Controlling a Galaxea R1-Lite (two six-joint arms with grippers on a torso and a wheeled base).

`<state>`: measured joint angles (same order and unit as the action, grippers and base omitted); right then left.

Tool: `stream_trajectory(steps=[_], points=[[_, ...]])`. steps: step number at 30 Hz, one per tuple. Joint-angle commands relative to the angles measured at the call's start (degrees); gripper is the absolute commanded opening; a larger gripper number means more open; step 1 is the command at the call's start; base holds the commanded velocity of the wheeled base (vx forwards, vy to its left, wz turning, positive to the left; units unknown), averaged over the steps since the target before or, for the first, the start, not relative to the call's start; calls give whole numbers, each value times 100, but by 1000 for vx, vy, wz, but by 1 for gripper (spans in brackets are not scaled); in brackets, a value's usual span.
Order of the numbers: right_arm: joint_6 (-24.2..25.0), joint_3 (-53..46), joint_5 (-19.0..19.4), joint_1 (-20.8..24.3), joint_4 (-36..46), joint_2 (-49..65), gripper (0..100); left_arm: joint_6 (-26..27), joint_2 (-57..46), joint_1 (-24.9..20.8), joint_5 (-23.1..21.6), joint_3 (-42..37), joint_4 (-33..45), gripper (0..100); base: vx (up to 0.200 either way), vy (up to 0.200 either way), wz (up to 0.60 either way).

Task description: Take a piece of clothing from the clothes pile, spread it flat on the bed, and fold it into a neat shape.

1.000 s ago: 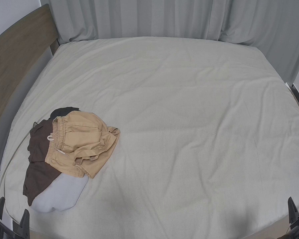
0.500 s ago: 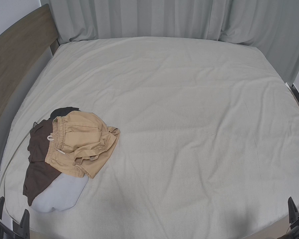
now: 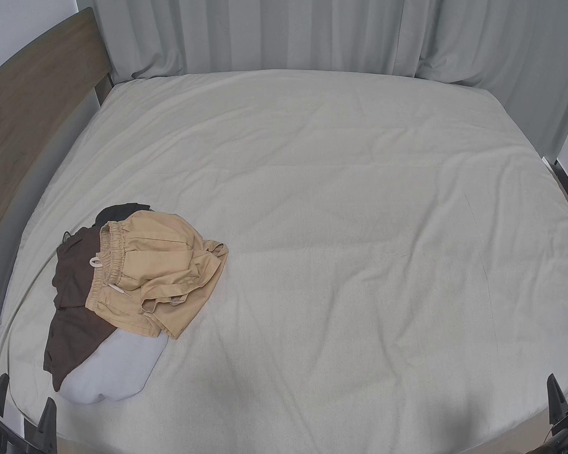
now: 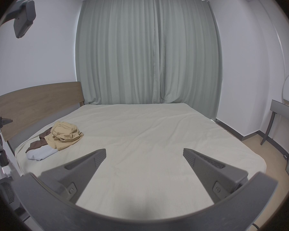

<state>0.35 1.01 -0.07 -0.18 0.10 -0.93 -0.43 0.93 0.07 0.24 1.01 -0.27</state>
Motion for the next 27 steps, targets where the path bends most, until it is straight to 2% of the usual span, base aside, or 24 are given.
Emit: stream_trajectory(steps=[1,4,7,9,15,24,27], points=[[0,-101,-1,1,-1,31,100,-1,-93,1,2,-101,0,100,0,0,0],[0,-101,-10,1,-1,22,100,-10,-93,1,11,-101,-17,100,0,0,0],[0,-101,-19,1,-1,31,100,-54,-22,28,81,162,-448,100,0,0,0],[0,-101,-19,1,-1,31,100,-89,356,-25,81,470,-632,100,0,0,0],[9,-101,-28,1,-1,31,100,-159,1173,-350,55,576,-817,100,0,0,0],[0,-101,-28,1,-1,31,100,-159,1639,-376,20,646,-905,100,0,0,0],[0,-101,-28,1,-1,31,100,-370,1718,-614,-244,716,-755,100,0,0,0]])
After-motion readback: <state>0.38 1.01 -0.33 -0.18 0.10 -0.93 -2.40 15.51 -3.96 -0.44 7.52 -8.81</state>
